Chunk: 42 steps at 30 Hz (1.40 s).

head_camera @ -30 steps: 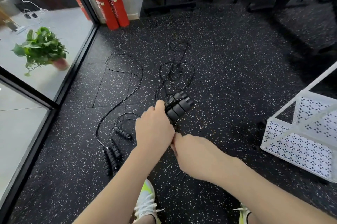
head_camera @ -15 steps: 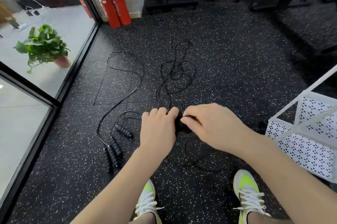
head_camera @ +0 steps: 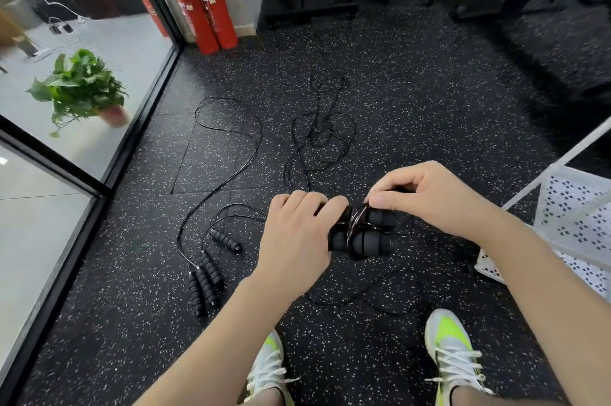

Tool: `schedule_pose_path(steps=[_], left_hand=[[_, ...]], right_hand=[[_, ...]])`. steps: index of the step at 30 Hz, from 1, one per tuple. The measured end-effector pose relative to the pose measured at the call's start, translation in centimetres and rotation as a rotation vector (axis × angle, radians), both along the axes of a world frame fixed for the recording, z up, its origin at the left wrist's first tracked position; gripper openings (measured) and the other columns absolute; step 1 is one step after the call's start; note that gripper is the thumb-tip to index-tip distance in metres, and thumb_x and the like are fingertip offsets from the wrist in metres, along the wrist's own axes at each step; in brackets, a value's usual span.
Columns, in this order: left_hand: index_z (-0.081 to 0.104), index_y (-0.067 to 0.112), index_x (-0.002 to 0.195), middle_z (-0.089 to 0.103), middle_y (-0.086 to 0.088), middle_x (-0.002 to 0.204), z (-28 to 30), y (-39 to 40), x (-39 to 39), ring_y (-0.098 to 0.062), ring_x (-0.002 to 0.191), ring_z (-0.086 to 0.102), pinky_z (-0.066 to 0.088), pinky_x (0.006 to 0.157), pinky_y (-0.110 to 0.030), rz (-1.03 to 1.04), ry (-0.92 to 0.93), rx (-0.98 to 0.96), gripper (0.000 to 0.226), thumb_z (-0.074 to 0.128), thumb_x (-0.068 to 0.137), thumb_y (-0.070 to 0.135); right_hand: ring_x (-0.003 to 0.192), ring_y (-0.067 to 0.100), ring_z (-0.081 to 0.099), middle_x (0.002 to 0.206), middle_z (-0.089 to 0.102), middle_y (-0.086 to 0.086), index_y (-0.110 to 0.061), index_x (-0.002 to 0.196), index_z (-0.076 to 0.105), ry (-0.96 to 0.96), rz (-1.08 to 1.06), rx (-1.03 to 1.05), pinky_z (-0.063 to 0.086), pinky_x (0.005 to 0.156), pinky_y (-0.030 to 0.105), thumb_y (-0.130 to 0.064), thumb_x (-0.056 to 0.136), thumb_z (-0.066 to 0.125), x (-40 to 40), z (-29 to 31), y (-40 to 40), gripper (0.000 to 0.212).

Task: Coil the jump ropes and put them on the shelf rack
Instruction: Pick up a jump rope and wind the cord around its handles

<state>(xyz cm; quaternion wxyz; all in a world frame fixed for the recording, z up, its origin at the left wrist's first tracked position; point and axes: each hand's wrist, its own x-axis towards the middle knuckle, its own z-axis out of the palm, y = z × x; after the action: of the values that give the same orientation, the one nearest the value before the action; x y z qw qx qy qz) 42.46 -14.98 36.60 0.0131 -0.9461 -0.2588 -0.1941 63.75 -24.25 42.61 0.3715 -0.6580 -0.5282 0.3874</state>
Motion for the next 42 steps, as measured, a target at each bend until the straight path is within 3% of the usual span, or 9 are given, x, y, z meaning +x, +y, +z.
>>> schedule_pose_path(steps=[4, 8, 12, 17, 20, 24, 29, 33, 42], left_hand=[[0.063, 0.024, 0.117, 0.063, 0.004, 0.102, 0.4, -0.1, 0.0, -0.026, 0.089, 0.057, 0.041, 0.082, -0.04, 0.016, -0.011, 0.011, 0.064, 0.077, 0.057, 0.009], [0.063, 0.024, 0.113, 0.063, 0.006, 0.101, 0.7, -0.6, 0.0, -0.025, 0.092, 0.058, 0.037, 0.082, -0.037, 0.087, -0.082, -0.043, 0.057, 0.076, 0.06, 0.007], [0.059, 0.027, 0.113, 0.064, 0.008, 0.098, 0.7, -0.5, 0.2, -0.024, 0.091, 0.058, 0.032, 0.079, -0.033, 0.213, -0.118, -0.11, 0.065, 0.082, 0.055, 0.008], [0.059, 0.023, 0.109, 0.065, 0.002, 0.092, 0.3, -0.7, 1.0, -0.029, 0.083, 0.061, 0.039, 0.074, -0.038, 0.319, -0.079, -0.108, 0.06, 0.083, 0.055, 0.012], [0.06, 0.022, 0.106, 0.064, 0.0, 0.09, -0.2, -0.4, 1.0, -0.031, 0.083, 0.061, 0.04, 0.072, -0.041, 0.386, 0.021, -0.062, 0.043, 0.074, 0.066, 0.015], [0.049, 0.022, 0.111, 0.061, 0.0, 0.101, -0.2, -0.1, 0.8, -0.03, 0.094, 0.06, 0.037, 0.077, -0.041, 0.396, 0.216, -0.041, 0.03, 0.059, 0.083, 0.014], [0.047, 0.025, 0.117, 0.059, 0.001, 0.105, -0.3, -0.3, 0.5, -0.028, 0.101, 0.057, 0.035, 0.08, -0.041, 0.299, 0.279, -0.08, 0.044, 0.071, 0.081, 0.022], [0.06, 0.025, 0.112, 0.061, 0.001, 0.088, -0.9, -0.2, 0.4, -0.027, 0.08, 0.057, 0.037, 0.07, -0.04, 0.136, 0.207, 0.007, 0.053, 0.082, 0.063, 0.019], [0.056, 0.022, 0.124, 0.063, 0.001, 0.101, -0.4, -0.8, 0.4, -0.027, 0.088, 0.058, 0.044, 0.08, -0.042, -0.132, 0.131, 0.037, 0.065, 0.076, 0.063, 0.013]], right_hand=[[0.084, 0.011, 0.07, 0.089, 0.078, 0.0, -0.026, 0.088, 0.082, 0.116, -0.035, 0.028, 0.052, 0.083, 0.027, -0.036, 0.081, 0.073, 0.5, -1.1, -0.2, 0.015], [0.09, 0.031, 0.056, 0.104, 0.061, 0.04, -0.01, 0.1, 0.078, 0.365, -0.084, 0.007, 0.044, 0.084, 0.048, -0.037, 0.092, 0.072, -0.2, -4.2, -0.4, 0.029], [0.085, 0.031, 0.061, 0.098, 0.071, 0.027, -0.003, 0.101, 0.073, 0.458, -0.12, -0.13, 0.052, 0.083, 0.053, -0.012, 0.107, 0.048, -3.4, -6.0, 0.0, 0.027], [0.065, 0.023, 0.064, 0.075, 0.072, 0.012, -0.009, 0.082, 0.062, 0.146, 0.012, -0.268, 0.056, 0.077, 0.044, -0.029, 0.11, 0.033, -8.5, -5.0, -0.1, 0.046], [0.07, 0.023, 0.06, 0.078, 0.063, 0.007, -0.011, 0.088, 0.054, -0.178, 0.11, -0.29, 0.052, 0.071, 0.038, -0.025, 0.108, 0.032, -9.8, -3.9, -0.2, 0.033], [0.06, 0.017, 0.049, 0.083, 0.059, 0.006, -0.014, 0.093, 0.049, -0.393, 0.19, -0.317, 0.032, 0.049, 0.029, -0.028, 0.103, 0.041, -9.7, -1.7, -1.0, 0.02], [0.067, 0.009, 0.057, 0.076, 0.062, -0.009, -0.028, 0.093, 0.062, -0.655, 0.135, -0.184, 0.049, 0.065, 0.032, -0.045, 0.097, 0.051, -7.5, 1.6, -1.1, 0.02], [0.059, 0.002, 0.055, 0.065, 0.064, -0.014, -0.034, 0.078, 0.065, -0.469, 0.041, -0.115, 0.045, 0.059, 0.028, -0.054, 0.074, 0.077, -4.4, 2.5, -0.5, 0.023], [0.076, 0.008, 0.063, 0.083, 0.071, -0.012, -0.031, 0.074, 0.076, -0.128, -0.012, -0.006, 0.047, 0.069, 0.02, -0.031, 0.068, 0.091, -1.0, 0.3, -0.4, 0.016]])
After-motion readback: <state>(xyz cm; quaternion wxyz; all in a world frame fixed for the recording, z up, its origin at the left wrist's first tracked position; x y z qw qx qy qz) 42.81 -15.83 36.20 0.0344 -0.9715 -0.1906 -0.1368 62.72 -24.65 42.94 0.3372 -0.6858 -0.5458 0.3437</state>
